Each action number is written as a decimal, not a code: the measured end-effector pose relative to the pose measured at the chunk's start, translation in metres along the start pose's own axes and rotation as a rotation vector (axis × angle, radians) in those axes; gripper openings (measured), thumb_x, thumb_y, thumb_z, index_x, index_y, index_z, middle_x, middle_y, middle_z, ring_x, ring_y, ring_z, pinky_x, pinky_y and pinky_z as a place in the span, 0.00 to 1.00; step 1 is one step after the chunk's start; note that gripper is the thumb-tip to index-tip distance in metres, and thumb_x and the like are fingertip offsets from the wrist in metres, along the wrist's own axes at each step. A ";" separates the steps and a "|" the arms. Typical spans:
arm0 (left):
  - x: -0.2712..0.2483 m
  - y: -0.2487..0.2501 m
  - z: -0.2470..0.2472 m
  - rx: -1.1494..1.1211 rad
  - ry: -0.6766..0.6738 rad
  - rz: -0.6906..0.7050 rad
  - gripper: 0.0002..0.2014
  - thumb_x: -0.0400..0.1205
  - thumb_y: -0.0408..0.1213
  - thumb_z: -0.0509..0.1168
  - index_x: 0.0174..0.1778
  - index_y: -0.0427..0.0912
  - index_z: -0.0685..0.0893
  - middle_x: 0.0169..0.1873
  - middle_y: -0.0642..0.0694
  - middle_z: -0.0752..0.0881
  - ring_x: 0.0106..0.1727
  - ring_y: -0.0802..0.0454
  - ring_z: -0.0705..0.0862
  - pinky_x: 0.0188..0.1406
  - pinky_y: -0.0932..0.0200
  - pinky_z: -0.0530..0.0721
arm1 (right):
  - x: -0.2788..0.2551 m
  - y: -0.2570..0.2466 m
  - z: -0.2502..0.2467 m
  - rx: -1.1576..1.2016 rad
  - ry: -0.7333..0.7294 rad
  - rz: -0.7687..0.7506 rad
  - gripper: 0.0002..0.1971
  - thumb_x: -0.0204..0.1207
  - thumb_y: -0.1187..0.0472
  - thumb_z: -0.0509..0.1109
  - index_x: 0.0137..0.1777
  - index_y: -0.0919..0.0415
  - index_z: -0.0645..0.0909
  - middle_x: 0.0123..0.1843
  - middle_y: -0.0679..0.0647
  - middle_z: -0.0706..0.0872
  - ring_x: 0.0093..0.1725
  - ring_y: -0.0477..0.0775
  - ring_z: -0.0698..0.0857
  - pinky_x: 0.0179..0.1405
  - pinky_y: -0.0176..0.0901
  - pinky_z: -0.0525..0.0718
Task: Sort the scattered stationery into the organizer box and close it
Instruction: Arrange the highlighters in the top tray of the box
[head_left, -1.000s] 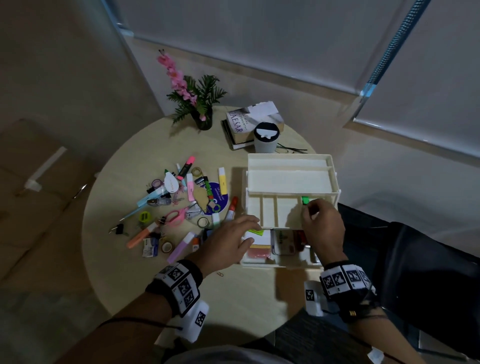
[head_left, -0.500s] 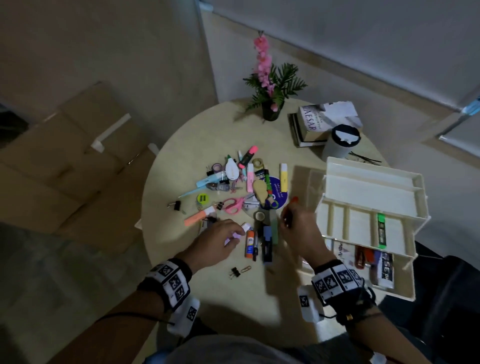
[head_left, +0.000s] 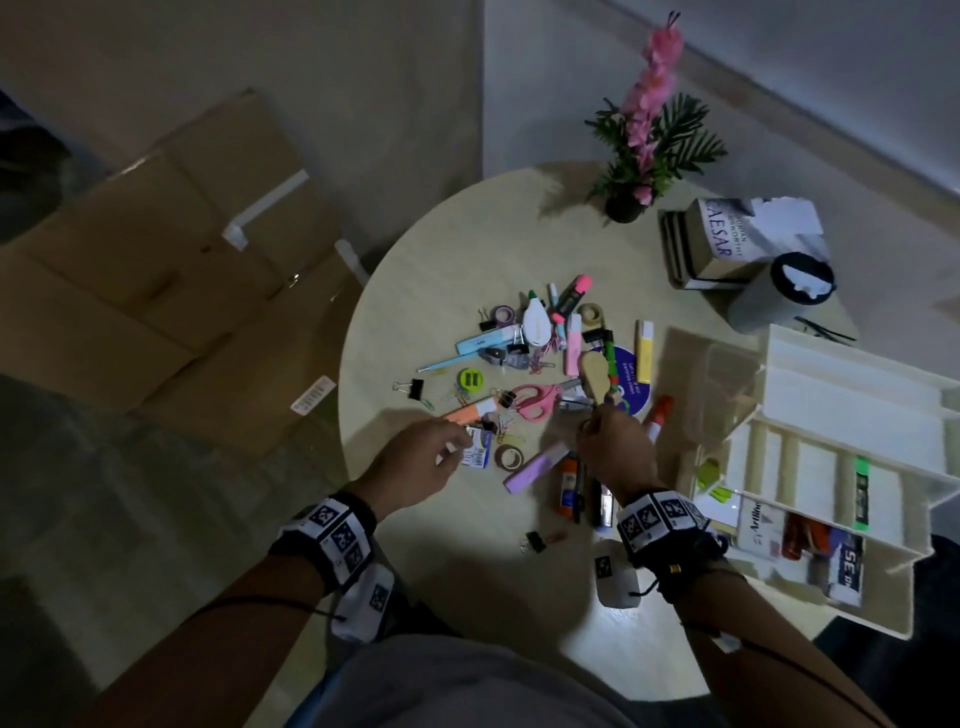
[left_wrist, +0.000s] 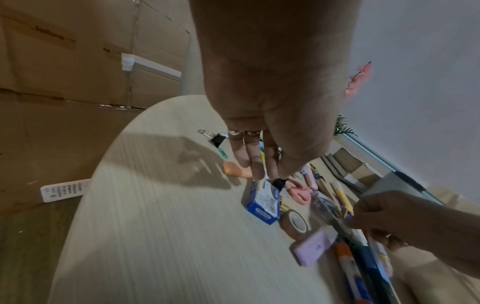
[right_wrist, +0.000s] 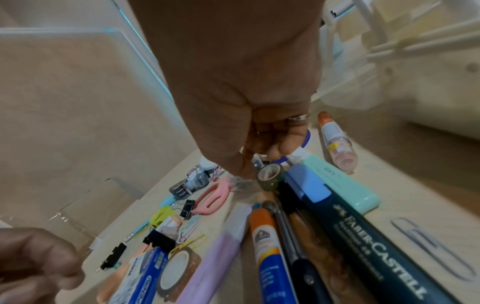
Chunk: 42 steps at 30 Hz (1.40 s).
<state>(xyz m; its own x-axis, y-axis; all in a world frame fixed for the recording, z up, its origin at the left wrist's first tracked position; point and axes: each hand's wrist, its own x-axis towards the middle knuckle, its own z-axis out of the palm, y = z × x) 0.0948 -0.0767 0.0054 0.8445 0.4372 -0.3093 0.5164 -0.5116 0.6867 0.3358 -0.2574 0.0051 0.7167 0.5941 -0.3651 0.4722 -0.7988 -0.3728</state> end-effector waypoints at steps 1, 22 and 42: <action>0.004 -0.004 -0.003 0.019 0.019 -0.012 0.08 0.85 0.36 0.71 0.57 0.51 0.89 0.54 0.53 0.90 0.52 0.53 0.89 0.52 0.47 0.91 | -0.001 -0.004 0.001 0.028 -0.027 -0.008 0.05 0.81 0.62 0.66 0.43 0.58 0.80 0.36 0.52 0.87 0.42 0.56 0.91 0.65 0.62 0.84; 0.055 -0.004 -0.020 0.188 0.012 -0.187 0.11 0.73 0.48 0.79 0.44 0.47 0.89 0.36 0.52 0.88 0.41 0.50 0.89 0.41 0.52 0.90 | -0.008 -0.027 0.019 0.052 -0.055 -0.181 0.08 0.79 0.68 0.72 0.43 0.53 0.80 0.44 0.50 0.85 0.41 0.53 0.85 0.38 0.42 0.84; -0.026 -0.059 -0.045 -0.221 0.105 -0.154 0.15 0.67 0.50 0.74 0.50 0.53 0.89 0.43 0.56 0.90 0.42 0.61 0.89 0.45 0.53 0.90 | 0.134 -0.142 0.065 -0.109 0.034 -0.494 0.18 0.74 0.68 0.72 0.62 0.58 0.91 0.62 0.67 0.80 0.63 0.75 0.81 0.58 0.64 0.88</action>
<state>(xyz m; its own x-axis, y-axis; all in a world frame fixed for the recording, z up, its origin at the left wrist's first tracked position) 0.0357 -0.0249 0.0025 0.7335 0.5772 -0.3589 0.5841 -0.2652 0.7672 0.3316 -0.0588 -0.0461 0.4095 0.9018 -0.1385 0.8090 -0.4291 -0.4018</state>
